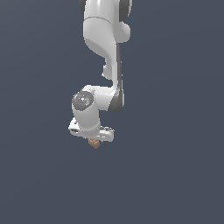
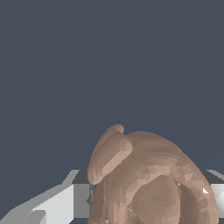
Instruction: Pick up the object and move it to a goal position.
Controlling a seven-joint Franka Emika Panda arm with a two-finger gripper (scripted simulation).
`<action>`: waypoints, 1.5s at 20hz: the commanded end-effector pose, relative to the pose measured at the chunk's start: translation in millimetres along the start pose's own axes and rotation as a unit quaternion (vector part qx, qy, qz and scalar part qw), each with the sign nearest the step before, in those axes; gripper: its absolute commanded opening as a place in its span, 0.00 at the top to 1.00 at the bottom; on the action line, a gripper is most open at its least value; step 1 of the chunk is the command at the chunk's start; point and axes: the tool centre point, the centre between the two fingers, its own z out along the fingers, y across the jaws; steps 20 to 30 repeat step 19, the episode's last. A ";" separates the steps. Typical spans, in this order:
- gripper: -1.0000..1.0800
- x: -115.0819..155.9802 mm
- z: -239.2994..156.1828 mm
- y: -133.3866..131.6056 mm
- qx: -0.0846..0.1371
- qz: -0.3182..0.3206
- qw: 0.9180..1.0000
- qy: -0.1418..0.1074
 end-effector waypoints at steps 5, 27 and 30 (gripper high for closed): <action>1.00 27.4 -20.6 9.3 0.000 0.000 1.000 0.000; 1.00 51.0 -36.3 16.6 0.000 0.000 1.000 0.000; 1.00 51.0 -36.3 16.6 0.000 0.000 1.000 0.000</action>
